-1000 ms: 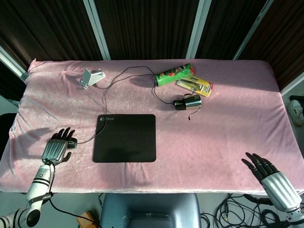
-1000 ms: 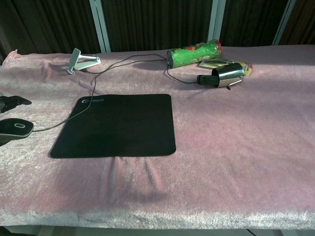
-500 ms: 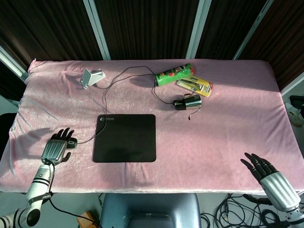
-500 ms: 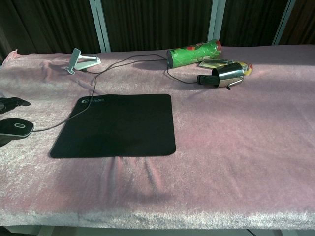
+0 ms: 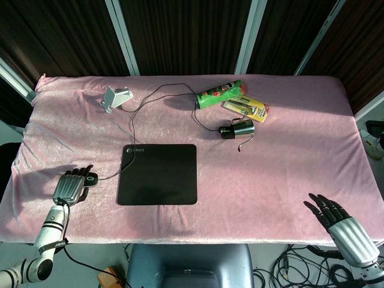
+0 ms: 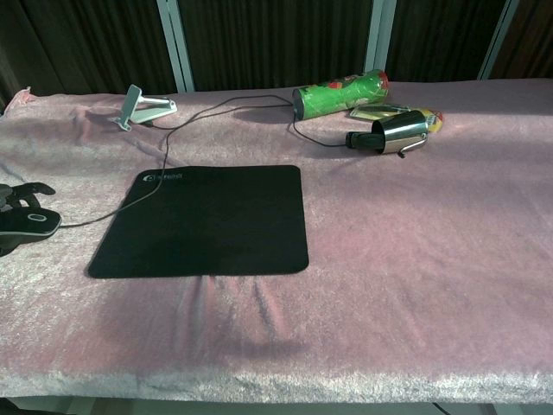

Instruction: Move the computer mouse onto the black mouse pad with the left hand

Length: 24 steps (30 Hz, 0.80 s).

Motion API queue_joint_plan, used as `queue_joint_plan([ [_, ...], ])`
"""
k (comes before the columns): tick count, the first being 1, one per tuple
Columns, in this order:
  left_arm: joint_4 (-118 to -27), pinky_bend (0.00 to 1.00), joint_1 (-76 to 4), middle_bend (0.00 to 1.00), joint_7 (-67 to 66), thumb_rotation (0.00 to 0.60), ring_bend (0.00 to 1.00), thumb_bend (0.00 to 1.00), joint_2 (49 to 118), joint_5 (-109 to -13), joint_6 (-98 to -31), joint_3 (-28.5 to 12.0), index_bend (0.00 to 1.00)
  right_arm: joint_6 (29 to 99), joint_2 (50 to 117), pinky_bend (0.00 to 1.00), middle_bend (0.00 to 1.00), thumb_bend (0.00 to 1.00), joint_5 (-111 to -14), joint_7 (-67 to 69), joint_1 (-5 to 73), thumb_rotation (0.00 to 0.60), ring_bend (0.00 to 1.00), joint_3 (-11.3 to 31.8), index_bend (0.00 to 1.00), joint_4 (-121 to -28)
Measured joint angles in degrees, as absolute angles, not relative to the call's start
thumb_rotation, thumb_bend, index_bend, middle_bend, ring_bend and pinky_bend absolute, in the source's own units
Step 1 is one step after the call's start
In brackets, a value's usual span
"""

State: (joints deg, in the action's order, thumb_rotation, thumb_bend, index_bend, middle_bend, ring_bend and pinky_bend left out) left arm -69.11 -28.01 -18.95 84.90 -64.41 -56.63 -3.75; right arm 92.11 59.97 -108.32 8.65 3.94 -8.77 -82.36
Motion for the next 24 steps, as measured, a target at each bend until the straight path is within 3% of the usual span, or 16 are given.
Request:
queue_joint_plan([
  [11, -70.36, 0.5, -27.62, 0.49, -17.67, 0.6, 0.42, 0.73, 85.98, -68.68, -59.68, -3.48, 0.26, 91.82, 59.91, 0.28, 0.02, 0.1, -108.3, 8.51, 4.05, 0.6, 0.06, -8.81, 0.0, -82.49],
  [17, -77.39, 0.5, -28.47, 0.48, -20.21, 0.6, 0.42, 0.72, 85.92, -71.33, -62.04, -4.01, 0.26, 91.39, 59.73, 0.28, 0.02, 0.1, -108.36, 8.5, 4.29, 0.6, 0.06, -8.88, 0.0, -82.67],
  [24, -85.39, 0.5, -31.05, 0.48, -32.03, 0.6, 0.42, 0.72, 88.83, -72.01, -63.55, -5.15, 0.26, 91.51, 59.42, 0.28, 0.02, 0.1, -108.7, 9.37, 4.49, 0.6, 0.06, -9.05, 0.0, -82.38],
])
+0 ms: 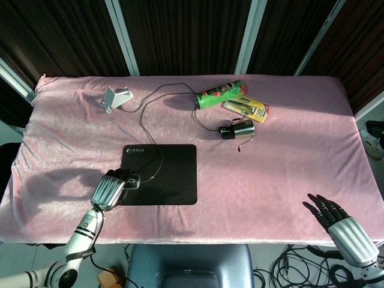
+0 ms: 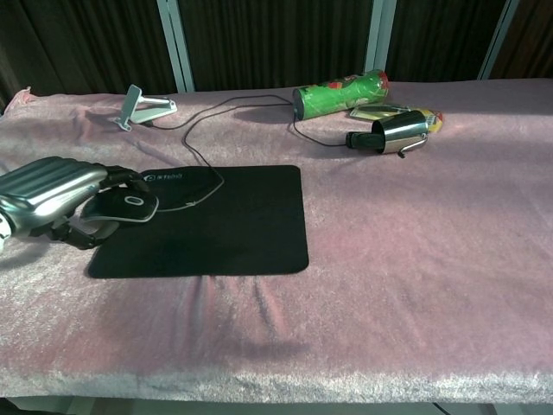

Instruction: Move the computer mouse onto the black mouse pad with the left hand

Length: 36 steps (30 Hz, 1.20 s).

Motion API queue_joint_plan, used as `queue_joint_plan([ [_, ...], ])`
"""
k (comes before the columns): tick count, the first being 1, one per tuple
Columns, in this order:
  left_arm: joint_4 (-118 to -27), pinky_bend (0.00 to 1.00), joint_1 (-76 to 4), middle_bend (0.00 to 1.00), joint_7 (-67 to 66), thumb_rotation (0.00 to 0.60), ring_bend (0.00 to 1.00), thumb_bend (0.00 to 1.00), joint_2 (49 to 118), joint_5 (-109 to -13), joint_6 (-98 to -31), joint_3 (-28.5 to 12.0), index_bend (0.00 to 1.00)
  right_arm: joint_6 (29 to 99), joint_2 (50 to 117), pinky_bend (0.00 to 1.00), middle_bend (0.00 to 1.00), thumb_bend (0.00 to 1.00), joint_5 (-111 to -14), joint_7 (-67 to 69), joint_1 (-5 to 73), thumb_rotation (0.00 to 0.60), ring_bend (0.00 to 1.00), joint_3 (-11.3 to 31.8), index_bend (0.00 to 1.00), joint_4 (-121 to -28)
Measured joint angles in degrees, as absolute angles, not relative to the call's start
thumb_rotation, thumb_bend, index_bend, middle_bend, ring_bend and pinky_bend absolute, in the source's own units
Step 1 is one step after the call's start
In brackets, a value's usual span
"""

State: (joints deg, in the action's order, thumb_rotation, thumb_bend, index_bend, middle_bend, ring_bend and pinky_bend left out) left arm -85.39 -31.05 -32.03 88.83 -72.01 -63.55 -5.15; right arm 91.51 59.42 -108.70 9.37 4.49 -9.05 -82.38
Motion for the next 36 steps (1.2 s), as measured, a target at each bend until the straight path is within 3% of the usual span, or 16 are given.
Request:
queue_joint_plan([
  [15, -86.43, 0.5, -38.79, 0.44, -49.4, 0.6, 0.39, 0.69, 105.89, -63.3, -65.55, -11.48, 0.26, 90.46, 58.63, 0.28, 0.02, 0.1, -110.61, 9.93, 5.55, 0.6, 0.06, -10.22, 0.0, -81.85],
  [19, -82.96, 0.4, -39.27, 0.27, -50.84, 0.6, 0.25, 0.56, 108.99, -62.89, -68.42, -11.8, 0.14, 90.93, 58.55, 0.28, 0.02, 0.1, -110.78, 10.58, 5.57, 0.6, 0.06, -10.31, 0.0, -81.5],
  [21, -80.88, 0.31, -39.31, 0.09, -51.47, 0.6, 0.09, 0.47, 110.22, -62.61, -69.15, -11.65, 0.03, 91.0, 58.52, 0.28, 0.02, 0.1, -110.8, 10.8, 5.59, 0.6, 0.06, -10.34, 0.0, -81.4],
  [24, -79.39, 0.28, -39.17, 0.0, -52.01, 0.6, 0.0, 0.39, 110.87, -61.15, -69.1, -11.44, 0.0, 91.06, 58.47, 0.28, 0.02, 0.1, -110.8, 11.06, 5.64, 0.6, 0.06, -10.41, 0.0, -81.33],
  [29, -80.63, 0.28, -38.73, 0.0, -53.28, 0.6, 0.0, 0.32, 109.55, -57.91, -68.1, -11.14, 0.0, 91.11, 58.52, 0.28, 0.02, 0.1, -110.5, 11.13, 5.65, 0.6, 0.06, -10.3, 0.0, -81.39],
  [36, -86.75, 0.29, -37.22, 0.0, -53.7, 0.6, 0.0, 0.3, 104.3, -57.77, -68.5, -8.76, 0.0, 91.34, 58.53, 0.28, 0.02, 0.1, -110.33, 11.11, 5.52, 0.6, 0.06, -10.28, 0.0, -81.4],
])
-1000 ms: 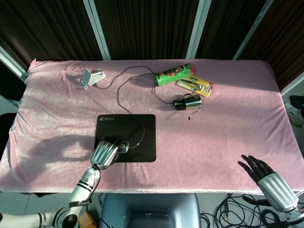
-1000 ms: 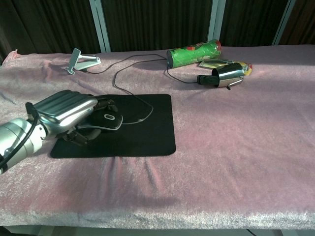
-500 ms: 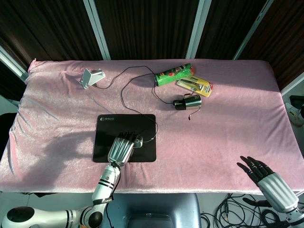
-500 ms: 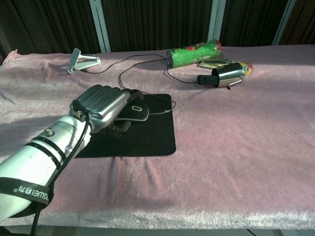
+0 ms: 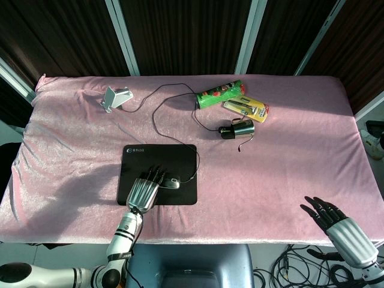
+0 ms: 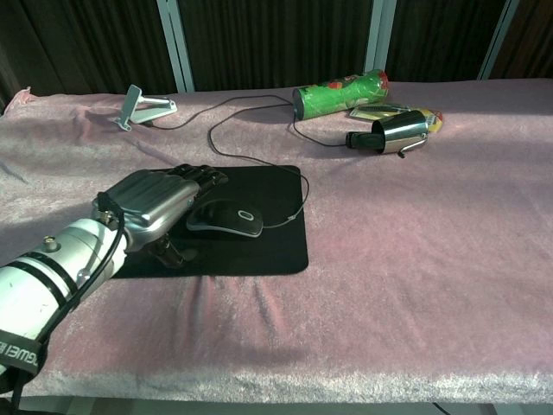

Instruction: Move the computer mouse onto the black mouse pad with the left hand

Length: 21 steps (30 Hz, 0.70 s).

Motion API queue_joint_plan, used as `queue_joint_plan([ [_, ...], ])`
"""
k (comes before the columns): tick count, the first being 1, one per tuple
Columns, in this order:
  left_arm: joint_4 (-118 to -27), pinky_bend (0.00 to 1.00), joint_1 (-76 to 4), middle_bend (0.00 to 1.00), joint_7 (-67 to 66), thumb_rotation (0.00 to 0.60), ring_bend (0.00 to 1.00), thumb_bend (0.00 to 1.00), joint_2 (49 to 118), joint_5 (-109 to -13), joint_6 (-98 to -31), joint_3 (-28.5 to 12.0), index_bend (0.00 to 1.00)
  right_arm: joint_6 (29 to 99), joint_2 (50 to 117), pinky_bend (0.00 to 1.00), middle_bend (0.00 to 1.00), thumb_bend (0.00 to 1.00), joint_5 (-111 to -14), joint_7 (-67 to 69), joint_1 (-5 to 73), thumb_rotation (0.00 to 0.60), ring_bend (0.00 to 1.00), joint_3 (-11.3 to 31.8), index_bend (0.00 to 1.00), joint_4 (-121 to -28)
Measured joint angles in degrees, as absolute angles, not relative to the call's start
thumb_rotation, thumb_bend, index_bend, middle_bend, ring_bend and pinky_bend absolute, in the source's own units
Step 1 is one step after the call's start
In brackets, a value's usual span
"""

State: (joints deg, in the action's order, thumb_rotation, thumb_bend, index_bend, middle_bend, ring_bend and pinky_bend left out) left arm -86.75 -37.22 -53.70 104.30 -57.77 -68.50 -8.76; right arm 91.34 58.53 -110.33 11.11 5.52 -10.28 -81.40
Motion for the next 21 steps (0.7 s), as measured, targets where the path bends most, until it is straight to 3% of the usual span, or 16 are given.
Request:
queue_joint_plan([
  [8, -98.53, 0.26, -32.29, 0.0, -54.34, 0.6, 0.0, 0.31, 89.46, -64.27, -74.99, -1.97, 0.0, 92.94, 59.03, 0.28, 0.02, 0.1, -109.73, 11.31, 4.77, 0.6, 0.06, -9.8, 0.0, -81.07],
  [12, -102.51, 0.25, -25.94, 0.0, -47.06, 0.6, 0.0, 0.32, 77.98, -73.21, -81.16, 5.87, 0.0, 93.67, 59.43, 0.28, 0.02, 0.1, -109.06, 11.06, 4.23, 0.6, 0.06, -9.41, 0.0, -81.15],
  [15, -102.97, 0.24, -20.45, 0.0, -39.15, 0.6, 0.0, 0.32, 71.54, -79.07, -86.66, 11.36, 0.0, 94.58, 59.89, 0.28, 0.02, 0.1, -108.44, 10.89, 3.74, 0.6, 0.06, -8.91, 0.0, -81.29],
  [21, -98.1, 0.24, -11.0, 0.0, -21.12, 0.6, 0.0, 0.32, 67.43, -88.6, -96.93, 16.45, 0.0, 94.1, 60.71, 0.28, 0.02, 0.1, -107.79, 9.35, 3.5, 0.6, 0.06, -8.43, 0.0, -81.85],
])
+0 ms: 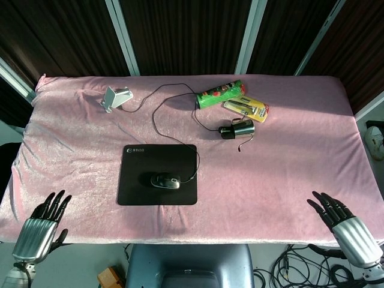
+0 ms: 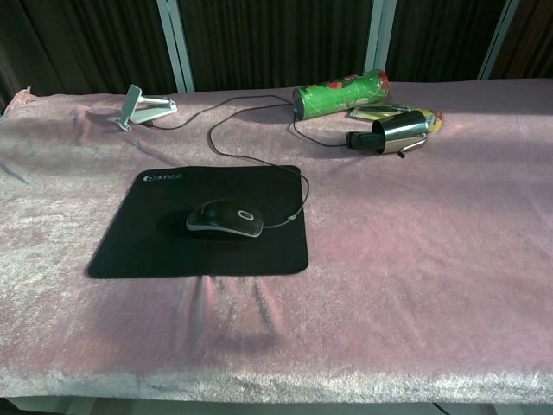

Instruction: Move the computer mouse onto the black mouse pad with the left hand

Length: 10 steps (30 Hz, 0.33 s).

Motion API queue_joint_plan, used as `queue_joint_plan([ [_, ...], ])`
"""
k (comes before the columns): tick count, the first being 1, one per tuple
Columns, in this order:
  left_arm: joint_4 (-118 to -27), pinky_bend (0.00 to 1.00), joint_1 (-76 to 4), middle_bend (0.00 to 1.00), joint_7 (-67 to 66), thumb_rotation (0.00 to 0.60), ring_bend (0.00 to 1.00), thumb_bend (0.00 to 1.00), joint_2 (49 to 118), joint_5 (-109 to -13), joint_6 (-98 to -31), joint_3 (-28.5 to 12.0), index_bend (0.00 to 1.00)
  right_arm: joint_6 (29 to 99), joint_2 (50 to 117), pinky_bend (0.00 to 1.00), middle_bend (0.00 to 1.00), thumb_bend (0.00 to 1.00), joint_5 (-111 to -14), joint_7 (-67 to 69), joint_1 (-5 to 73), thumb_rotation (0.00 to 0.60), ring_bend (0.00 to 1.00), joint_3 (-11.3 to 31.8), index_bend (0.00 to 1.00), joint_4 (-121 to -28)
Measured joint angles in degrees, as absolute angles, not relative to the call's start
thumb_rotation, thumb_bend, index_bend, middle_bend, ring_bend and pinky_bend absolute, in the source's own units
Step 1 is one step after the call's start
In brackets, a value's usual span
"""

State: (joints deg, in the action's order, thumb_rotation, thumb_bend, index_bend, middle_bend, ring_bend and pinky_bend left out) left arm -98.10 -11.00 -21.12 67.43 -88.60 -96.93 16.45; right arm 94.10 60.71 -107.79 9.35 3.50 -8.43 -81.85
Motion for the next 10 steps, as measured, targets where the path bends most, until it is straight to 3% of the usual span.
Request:
queue_joint_plan([
  [4, -92.72, 0.23, -6.1, 0.0, -14.2, 0.6, 0.0, 0.32, 66.8, -93.63, -101.76, 17.05, 0.0, 92.42, 60.83, 0.28, 0.02, 0.1, -107.79, 7.6, 3.78, 0.6, 0.06, -8.56, 0.0, -82.62],
  [10, -89.97, 0.23, -4.58, 0.0, -13.63, 0.6, 0.0, 0.32, 66.78, -95.89, -100.27, 15.97, 0.0, 91.15, 60.46, 0.28, 0.02, 0.1, -107.49, 6.67, 4.01, 0.6, 0.06, -8.76, 0.0, -83.45],
])
